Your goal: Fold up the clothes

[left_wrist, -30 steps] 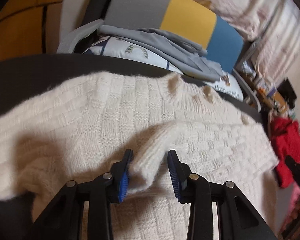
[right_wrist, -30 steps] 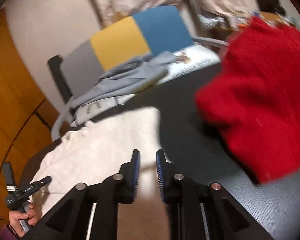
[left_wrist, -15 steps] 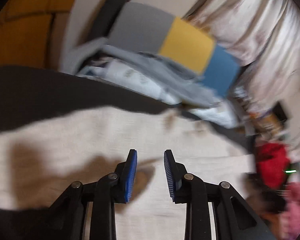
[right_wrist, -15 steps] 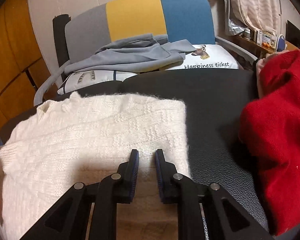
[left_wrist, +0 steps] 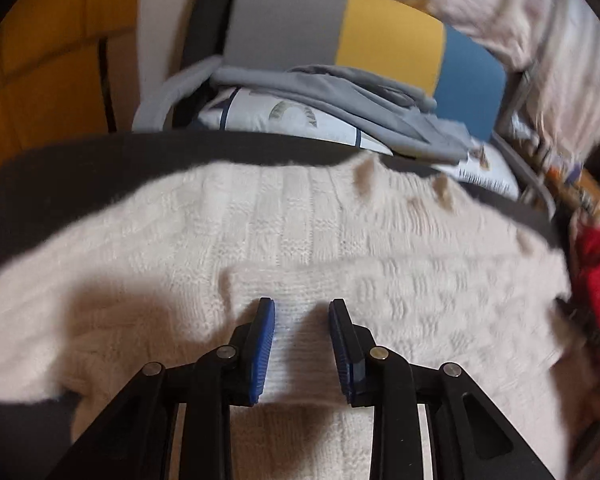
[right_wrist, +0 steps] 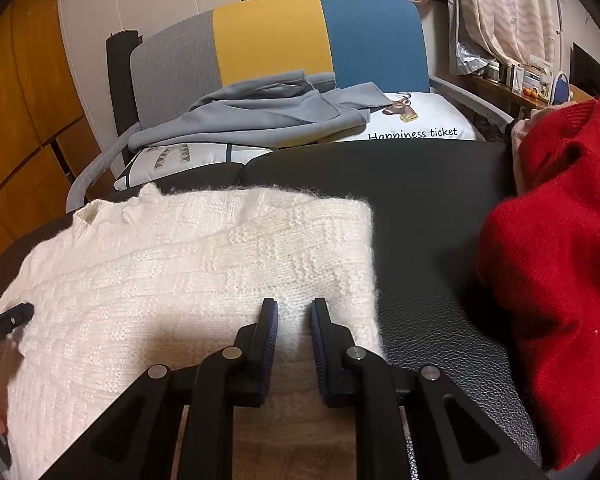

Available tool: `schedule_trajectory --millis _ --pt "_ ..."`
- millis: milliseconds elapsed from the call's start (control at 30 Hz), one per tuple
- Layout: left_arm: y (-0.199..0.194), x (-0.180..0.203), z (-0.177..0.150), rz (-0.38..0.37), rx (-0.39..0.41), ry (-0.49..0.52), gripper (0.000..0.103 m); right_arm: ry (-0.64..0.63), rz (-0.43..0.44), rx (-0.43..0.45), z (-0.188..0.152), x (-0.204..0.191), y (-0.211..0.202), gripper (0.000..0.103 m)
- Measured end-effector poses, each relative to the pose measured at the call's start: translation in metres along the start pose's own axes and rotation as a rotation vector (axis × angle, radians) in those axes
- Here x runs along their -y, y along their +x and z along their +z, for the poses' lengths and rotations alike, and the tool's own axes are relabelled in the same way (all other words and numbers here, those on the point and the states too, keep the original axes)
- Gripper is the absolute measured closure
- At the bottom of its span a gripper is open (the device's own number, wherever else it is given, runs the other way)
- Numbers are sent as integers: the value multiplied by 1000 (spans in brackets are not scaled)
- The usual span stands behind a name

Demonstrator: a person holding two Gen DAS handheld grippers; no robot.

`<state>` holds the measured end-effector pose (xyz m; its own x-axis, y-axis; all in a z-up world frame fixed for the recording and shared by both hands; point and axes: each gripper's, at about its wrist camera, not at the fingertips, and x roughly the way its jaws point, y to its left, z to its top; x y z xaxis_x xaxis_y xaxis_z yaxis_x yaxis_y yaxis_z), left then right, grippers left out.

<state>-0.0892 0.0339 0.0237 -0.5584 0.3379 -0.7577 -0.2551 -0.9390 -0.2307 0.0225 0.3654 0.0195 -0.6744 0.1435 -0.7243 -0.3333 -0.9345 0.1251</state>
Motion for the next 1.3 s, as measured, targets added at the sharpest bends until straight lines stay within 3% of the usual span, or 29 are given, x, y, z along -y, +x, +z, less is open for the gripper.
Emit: schedule_trajectory --millis 67,100,133,167,200,233,333,400,533,633,700,767,900,933,967,1000,1033,1067,1100,1133,1200,1300 --pt "-11 -12 0 -24 3 -51 73 4 6 1 0 1 0 87" --pt "-22 -21 -3 -13 23 -73 70 8 9 1 0 1 0 87" --pt "-32 -30 -6 1 46 -87 60 15 15 2 0 2 0 87" --pt "-45 -44 -9 28 77 -105 52 19 19 2 0 2 0 86" --pt "-58 -58 -12 56 109 -122 32 24 24 3 0 3 0 86" --pt "-71 -73 -16 94 143 -145 19 29 29 4 -1 3 0 86" --pt "-112 -124 -29 224 242 -244 10 42 45 5 0 6 0 86" --pt "-132 -165 -38 316 244 -349 4 51 56 6 0 8 0 85" --pt "-169 -249 -60 503 240 -598 3 68 71 8 0 10 1 85" --pt "-187 -298 -83 581 259 -808 3 71 74 10 0 10 1 85" --pt "-185 -324 -91 592 209 -910 3 72 75 11 0 11 1 85" --pt "-174 -339 -94 550 149 -981 3 76 78 11 0 11 1 85" --pt "-164 -348 -90 522 164 -1023 3 75 77 11 0 12 1 85" --pt "-159 -349 -87 485 171 -1011 6 74 76 12 0 11 1 85" --pt "-155 -348 -82 508 155 -983 7 73 75 12 0 11 1 85" --pt "-150 -346 -77 530 139 -955 19 73 75 12 0 11 1 85" --pt "-146 -345 -73 552 124 -927 40 72 75 12 0 11 1 85" --pt "-141 -344 -68 573 109 -900 49 72 75 12 0 11 1 85" --pt "-140 -344 -68 564 118 -895 68 71 74 12 0 11 1 85" --pt "-139 -344 -67 555 126 -891 80 72 75 12 0 11 2 85" --pt "-137 -344 -66 535 145 -883 89 73 74 12 0 10 2 85" --pt "-149 -345 -69 492 244 -886 91 76 76 13 0 10 2 85"
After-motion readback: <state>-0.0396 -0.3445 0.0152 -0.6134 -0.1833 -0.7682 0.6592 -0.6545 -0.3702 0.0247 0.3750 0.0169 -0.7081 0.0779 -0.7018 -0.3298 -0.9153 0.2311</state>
